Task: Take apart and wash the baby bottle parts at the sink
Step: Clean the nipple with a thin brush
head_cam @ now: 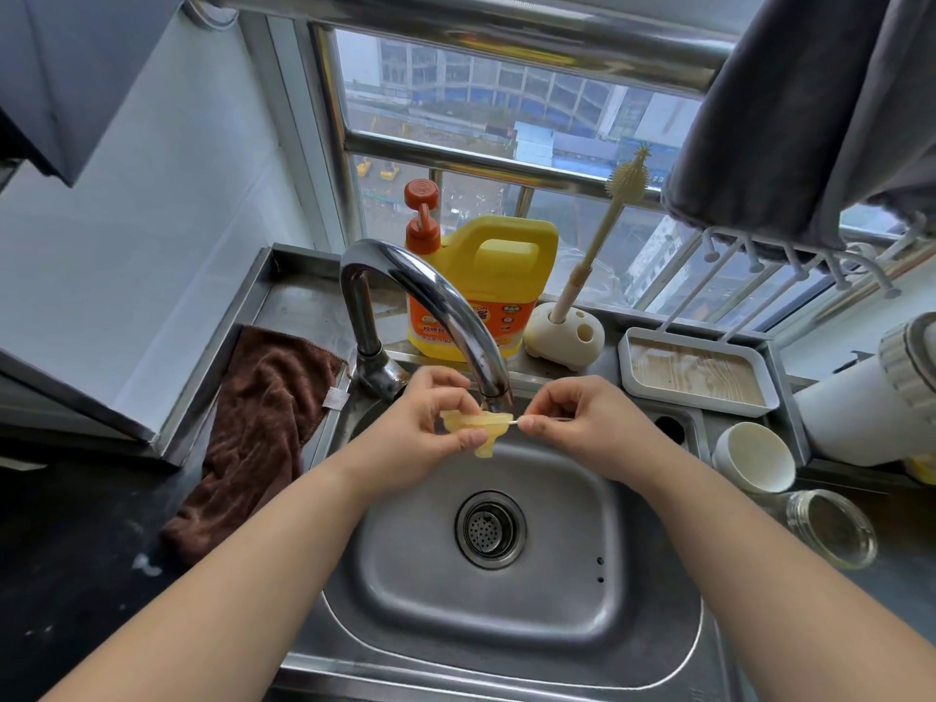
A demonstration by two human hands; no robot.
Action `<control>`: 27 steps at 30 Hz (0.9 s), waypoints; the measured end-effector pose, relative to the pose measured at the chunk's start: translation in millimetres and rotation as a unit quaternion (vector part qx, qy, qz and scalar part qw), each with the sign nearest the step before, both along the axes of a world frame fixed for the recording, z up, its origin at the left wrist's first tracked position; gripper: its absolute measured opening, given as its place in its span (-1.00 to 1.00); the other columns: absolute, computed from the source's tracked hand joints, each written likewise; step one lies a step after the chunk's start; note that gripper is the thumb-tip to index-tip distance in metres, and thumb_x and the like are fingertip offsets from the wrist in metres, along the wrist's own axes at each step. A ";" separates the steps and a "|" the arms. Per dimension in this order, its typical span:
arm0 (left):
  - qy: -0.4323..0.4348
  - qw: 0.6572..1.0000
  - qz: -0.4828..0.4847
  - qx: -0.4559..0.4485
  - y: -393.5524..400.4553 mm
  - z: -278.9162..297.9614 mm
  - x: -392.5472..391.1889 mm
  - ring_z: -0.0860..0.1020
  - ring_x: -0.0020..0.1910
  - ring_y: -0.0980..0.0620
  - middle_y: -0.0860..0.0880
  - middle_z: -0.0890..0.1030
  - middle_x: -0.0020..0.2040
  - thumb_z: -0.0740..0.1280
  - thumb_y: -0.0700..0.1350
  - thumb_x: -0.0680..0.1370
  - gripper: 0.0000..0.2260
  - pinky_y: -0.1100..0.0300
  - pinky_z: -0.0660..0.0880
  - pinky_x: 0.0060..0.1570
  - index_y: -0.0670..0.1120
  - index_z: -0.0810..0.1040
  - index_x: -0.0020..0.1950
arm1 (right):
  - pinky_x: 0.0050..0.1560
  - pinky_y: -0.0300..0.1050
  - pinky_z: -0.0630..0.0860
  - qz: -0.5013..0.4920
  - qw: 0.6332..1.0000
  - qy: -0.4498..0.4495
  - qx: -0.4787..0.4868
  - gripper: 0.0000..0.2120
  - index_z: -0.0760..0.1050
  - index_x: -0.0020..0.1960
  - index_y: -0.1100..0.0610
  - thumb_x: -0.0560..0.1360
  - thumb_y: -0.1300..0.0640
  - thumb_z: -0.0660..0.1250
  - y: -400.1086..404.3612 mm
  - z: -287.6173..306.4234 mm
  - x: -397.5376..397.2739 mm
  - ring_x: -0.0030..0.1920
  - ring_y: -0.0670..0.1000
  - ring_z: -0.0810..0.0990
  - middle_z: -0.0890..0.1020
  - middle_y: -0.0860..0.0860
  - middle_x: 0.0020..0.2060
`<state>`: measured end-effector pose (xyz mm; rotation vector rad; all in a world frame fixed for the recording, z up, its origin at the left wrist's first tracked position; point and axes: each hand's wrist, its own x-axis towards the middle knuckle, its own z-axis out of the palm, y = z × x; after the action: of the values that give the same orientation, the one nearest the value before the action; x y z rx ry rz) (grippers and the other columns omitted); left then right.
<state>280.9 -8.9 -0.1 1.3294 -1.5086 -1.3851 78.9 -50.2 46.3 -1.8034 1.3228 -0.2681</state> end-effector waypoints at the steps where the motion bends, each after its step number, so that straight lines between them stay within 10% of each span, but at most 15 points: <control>1: -0.009 1.000 -0.010 0.019 0.6 -1.1 -0.4 0.47 0.15 0.10 0.02 0.42 0.15 0.42 -0.10 0.49 -0.93 0.20 0.43 0.17 -0.01 0.55 -0.13 | -0.30 -0.29 0.36 0.001 1.000 0.005 -0.006 -0.86 0.56 -0.28 -0.03 0.45 0.06 0.44 0.4 -0.6 3.2 -0.39 -0.16 0.42 0.52 -0.11 -0.42; 7: 0.007 0.999 0.027 0.039 1.6 4.7 -6.1 0.42 -0.40 0.21 0.12 0.49 -0.42 0.47 -0.06 0.45 -0.83 0.35 0.34 -0.36 -0.09 0.53 -0.22 | -0.36 -0.27 0.27 -0.002 0.999 0.022 -0.033 -0.65 0.41 -0.46 -0.08 0.44 0.07 0.43 1.5 -4.5 22.2 -0.48 -0.22 0.39 0.45 -0.26 -0.57; 22: 0.300 0.935 0.096 0.161 6.8 9.9 7.7 0.56 -0.08 -0.09 -0.12 0.59 -0.16 0.43 -0.21 0.35 -0.87 0.07 0.59 -0.07 -0.12 0.48 -0.20 | -0.42 -0.41 0.28 -0.029 0.998 -0.061 0.009 -0.86 0.57 -0.27 0.07 0.46 0.12 0.43 3.9 2.1 10.3 -0.50 -0.21 0.33 0.42 -0.15 -0.55; 27: 0.245 0.949 0.094 0.172 8.6 5.5 7.1 0.49 -0.05 0.04 0.06 0.61 -0.17 0.40 -0.09 0.36 -0.95 0.07 0.35 0.09 0.02 0.56 -0.21 | -0.45 -0.43 0.25 -0.026 0.998 -0.053 0.005 -0.81 0.53 -0.31 0.02 0.47 0.11 0.43 7.2 2.5 14.0 -0.53 -0.19 0.33 0.42 -0.18 -0.60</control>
<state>288.0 -0.3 5.4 1.1689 -0.8171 -1.7446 92.9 -43.0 48.8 -1.7242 1.2953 -0.3806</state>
